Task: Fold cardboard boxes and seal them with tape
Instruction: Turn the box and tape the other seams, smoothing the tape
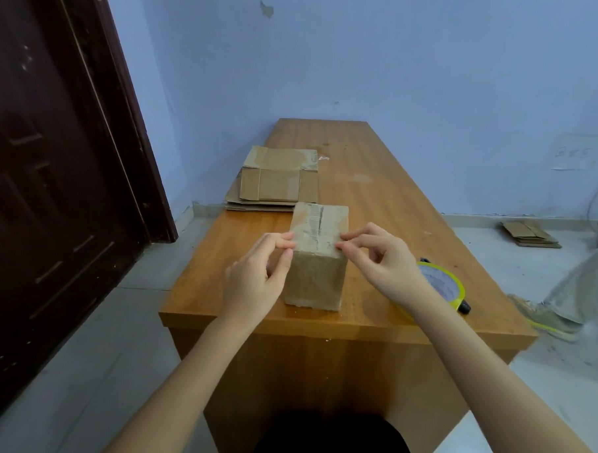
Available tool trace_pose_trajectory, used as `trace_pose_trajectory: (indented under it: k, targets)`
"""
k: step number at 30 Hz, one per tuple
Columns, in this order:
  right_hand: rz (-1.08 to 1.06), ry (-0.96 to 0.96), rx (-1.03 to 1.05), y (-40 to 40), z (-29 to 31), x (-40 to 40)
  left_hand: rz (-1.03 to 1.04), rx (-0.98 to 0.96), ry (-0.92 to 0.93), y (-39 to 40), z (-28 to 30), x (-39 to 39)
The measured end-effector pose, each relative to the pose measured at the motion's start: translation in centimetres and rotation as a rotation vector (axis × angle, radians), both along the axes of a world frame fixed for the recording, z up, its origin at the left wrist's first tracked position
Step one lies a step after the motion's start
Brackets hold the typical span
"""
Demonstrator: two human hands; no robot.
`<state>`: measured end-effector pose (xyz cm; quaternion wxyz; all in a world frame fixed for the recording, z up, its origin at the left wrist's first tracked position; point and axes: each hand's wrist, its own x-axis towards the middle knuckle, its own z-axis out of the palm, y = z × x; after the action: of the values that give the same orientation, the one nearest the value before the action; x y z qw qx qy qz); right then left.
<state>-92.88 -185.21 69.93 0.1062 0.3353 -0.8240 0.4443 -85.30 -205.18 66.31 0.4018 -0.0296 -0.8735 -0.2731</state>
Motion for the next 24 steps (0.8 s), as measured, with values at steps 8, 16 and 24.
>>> trace_pose_trajectory:
  k: [8, 16, 24]
  targets:
    - [0.018, -0.087, 0.507, -4.6, 7.5, -6.6, 0.215, -0.100, -0.147, 1.7, 3.2, 0.7]
    - [0.137, -0.229, 0.633, -8.1, 6.5, -7.3, 0.396, -0.455, -0.439, 3.6, 6.0, 0.6]
    - [0.045, -0.221, 0.834, -4.9, 8.1, -7.8, 0.446, -0.543, -0.652, 1.1, 7.4, -0.3]
